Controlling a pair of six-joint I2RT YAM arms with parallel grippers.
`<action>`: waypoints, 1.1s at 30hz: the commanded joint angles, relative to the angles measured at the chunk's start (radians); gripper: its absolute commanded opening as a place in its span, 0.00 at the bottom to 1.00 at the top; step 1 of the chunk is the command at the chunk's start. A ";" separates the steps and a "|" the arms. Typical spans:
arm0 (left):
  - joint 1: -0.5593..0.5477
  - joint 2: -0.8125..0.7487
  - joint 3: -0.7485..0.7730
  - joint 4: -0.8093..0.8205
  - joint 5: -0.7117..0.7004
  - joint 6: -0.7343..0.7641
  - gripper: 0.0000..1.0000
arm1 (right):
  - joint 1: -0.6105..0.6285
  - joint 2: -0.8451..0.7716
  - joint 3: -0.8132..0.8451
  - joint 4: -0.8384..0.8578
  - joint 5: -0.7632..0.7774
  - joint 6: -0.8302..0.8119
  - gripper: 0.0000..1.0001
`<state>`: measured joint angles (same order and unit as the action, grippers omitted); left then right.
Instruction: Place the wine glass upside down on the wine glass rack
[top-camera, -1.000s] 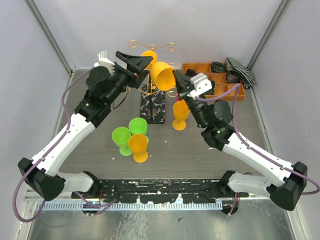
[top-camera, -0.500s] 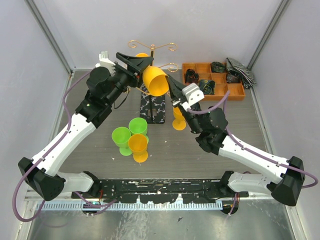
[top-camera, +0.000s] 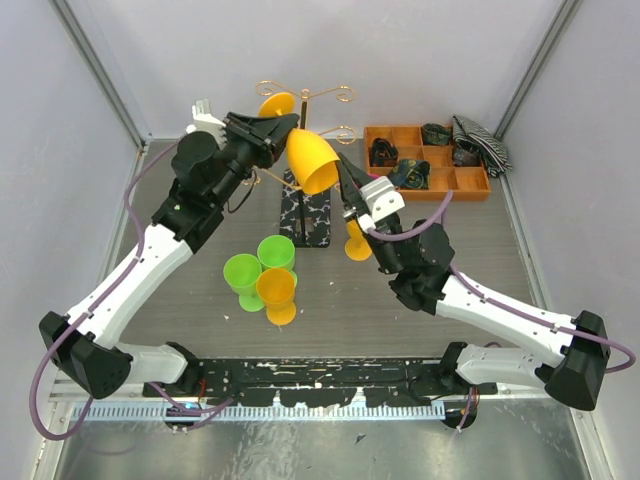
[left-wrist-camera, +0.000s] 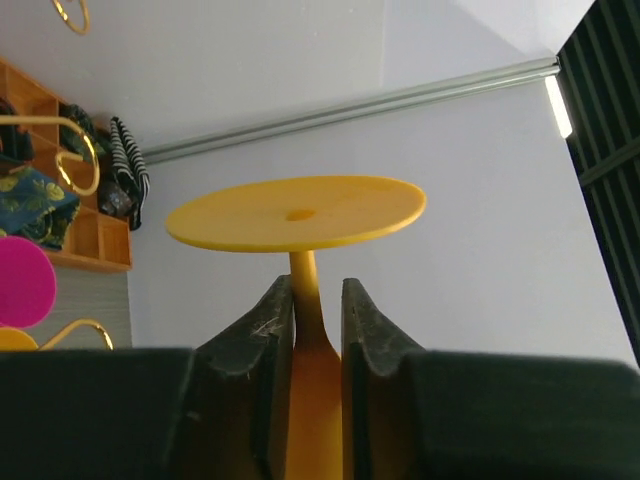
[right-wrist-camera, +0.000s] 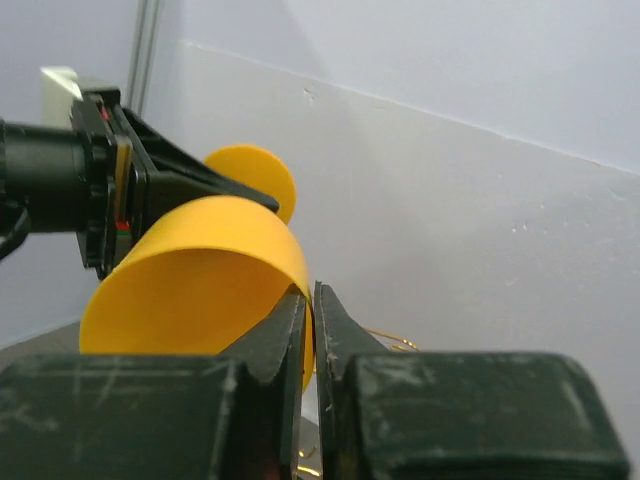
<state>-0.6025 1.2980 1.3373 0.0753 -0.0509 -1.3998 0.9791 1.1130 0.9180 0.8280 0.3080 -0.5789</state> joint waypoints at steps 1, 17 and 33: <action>-0.016 0.010 0.083 0.035 0.031 0.222 0.16 | 0.006 -0.008 0.034 -0.063 0.075 -0.003 0.15; 0.229 0.190 0.389 -0.048 0.046 0.875 0.00 | 0.007 -0.151 -0.029 -0.307 0.360 0.021 0.51; 0.450 0.404 0.162 0.387 0.099 1.319 0.00 | 0.007 -0.275 -0.029 -0.541 0.487 0.016 0.53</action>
<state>-0.1505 1.6390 1.5513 0.2668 0.0128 -0.2348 0.9798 0.8581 0.8841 0.3233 0.7525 -0.5667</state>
